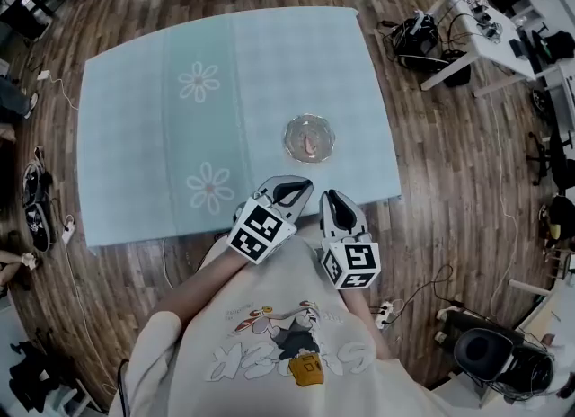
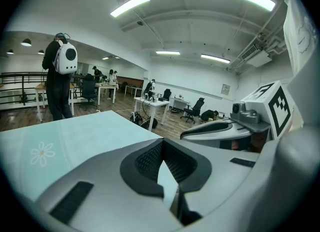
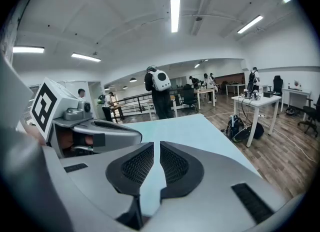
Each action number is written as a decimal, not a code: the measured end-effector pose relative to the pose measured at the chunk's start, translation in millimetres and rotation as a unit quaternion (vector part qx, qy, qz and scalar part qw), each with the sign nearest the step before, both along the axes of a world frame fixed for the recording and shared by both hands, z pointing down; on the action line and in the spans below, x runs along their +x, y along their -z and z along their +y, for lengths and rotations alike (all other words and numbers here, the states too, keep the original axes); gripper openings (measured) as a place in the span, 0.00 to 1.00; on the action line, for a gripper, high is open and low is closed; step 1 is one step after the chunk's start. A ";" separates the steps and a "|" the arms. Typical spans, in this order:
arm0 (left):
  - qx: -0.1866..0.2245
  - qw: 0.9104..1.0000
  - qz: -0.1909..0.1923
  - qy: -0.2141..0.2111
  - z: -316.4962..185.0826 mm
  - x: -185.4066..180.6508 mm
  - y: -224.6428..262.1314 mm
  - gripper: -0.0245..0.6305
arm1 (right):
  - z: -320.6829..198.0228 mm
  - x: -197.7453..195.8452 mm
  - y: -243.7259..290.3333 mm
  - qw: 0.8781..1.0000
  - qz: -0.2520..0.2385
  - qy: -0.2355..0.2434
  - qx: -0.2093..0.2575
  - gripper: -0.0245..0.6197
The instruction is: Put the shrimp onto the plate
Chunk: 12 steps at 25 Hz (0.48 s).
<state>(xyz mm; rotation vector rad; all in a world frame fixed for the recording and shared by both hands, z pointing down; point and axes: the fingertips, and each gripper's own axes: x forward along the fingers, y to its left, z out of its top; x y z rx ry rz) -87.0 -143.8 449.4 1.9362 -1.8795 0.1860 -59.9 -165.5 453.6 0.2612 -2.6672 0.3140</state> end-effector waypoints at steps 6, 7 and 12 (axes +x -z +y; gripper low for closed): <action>-0.006 1.000 0.006 0.013 0.9 -1.9 -5.0 0.05 | -3.6 2.4 -5.0 1.000 0.006 -0.003 -0.013 0.13; -0.007 1.000 0.008 0.018 3.0 -4.2 -7.5 0.05 | -2.0 1.9 -6.2 1.000 0.007 -0.003 -0.014 0.13; -0.016 1.000 0.019 0.016 10.3 1.5 -15.2 0.05 | 5.9 4.3 -12.3 1.000 0.021 -0.004 -0.020 0.12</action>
